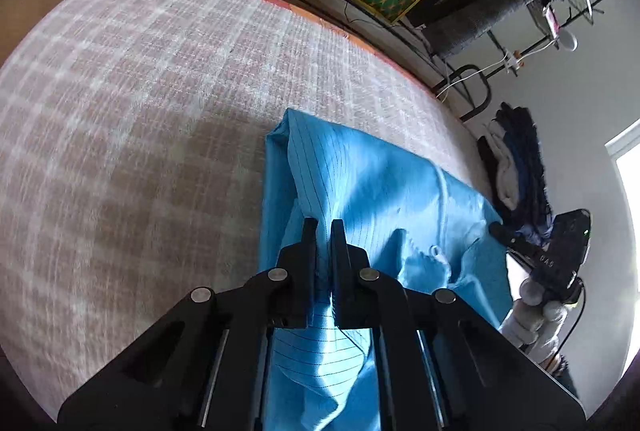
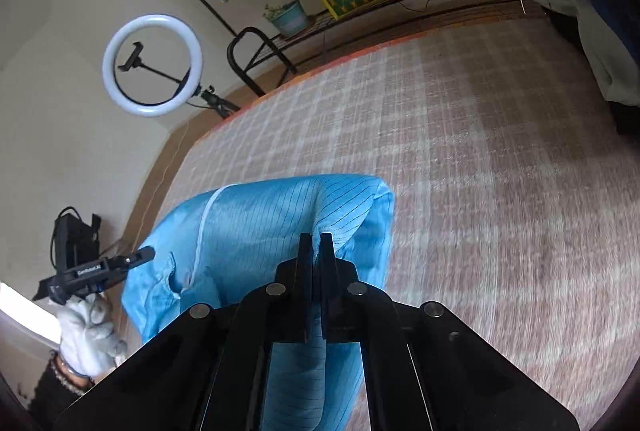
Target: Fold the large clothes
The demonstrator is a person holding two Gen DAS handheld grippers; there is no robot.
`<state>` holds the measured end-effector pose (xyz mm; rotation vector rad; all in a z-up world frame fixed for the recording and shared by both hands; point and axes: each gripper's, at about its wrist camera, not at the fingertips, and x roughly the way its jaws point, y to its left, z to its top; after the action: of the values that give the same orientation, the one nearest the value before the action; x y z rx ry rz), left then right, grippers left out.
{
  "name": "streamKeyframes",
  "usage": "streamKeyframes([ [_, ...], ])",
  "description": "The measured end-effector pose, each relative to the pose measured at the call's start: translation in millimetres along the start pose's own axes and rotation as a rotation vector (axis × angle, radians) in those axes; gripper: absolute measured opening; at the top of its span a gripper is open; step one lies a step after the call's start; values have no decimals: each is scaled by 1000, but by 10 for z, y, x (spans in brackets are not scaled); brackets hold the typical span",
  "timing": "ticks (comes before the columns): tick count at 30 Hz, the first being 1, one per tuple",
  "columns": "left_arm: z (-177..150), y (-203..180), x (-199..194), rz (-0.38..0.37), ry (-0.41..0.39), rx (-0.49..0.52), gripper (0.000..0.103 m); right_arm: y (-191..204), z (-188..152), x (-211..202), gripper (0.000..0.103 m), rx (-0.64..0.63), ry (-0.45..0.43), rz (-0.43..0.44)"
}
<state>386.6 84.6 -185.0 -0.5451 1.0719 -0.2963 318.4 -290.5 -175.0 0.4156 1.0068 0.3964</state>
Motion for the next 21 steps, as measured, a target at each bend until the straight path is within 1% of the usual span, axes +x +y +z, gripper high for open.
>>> streamKeyframes([
  [3, -91, 61, 129, 31, 34, 26, 4, -53, -62, 112, 2, -6, 30, -19],
  [5, -128, 78, 128, 40, 43, 31, 7, -26, -106, 102, 3, -20, 51, -14],
  [7, -138, 72, 36, 67, 39, 32, 22, -23, -119, 19, 10, -4, 63, -35],
  [8, -146, 52, -48, 83, 21, 40, 24, 4, -122, -56, 12, -7, 53, -57],
  [9, -160, 23, -145, 98, -1, 55, 24, 45, -139, -158, 19, -18, 43, -85],
  [10, -181, -9, -252, 110, -22, 70, 24, 107, -163, -262, 22, -37, 34, -106],
  [12, -244, -62, -464, 120, -60, 82, 24, 261, -243, -459, 22, -84, 39, -124],
  [13, -299, -108, -575, 103, -77, 92, 27, 377, -313, -562, 22, -114, 42, -109],
  [14, -375, -168, -665, 85, -75, 107, 29, 474, -389, -643, 22, -138, 55, -87],
  [15, -455, -218, -726, 72, -62, 117, 35, 595, -482, -705, 22, -160, 82, -72],
  [16, -568, -267, -789, 73, -48, 120, 40, 691, -562, -741, 22, -170, 105, -67],
  [17, -653, -306, -819, 80, -35, 117, 43, 786, -664, -771, 23, -168, 124, -66],
  [18, -783, -354, -842, 79, -5, 101, 50, 874, -769, -787, 30, -151, 144, -62],
  [19, -843, -373, -846, 73, 13, 85, 57, 921, -836, -787, 39, -128, 158, -54],
  [21, -995, -388, -833, 97, 44, 41, 58, 1028, -947, -712, 41, -88, 191, -35],
])
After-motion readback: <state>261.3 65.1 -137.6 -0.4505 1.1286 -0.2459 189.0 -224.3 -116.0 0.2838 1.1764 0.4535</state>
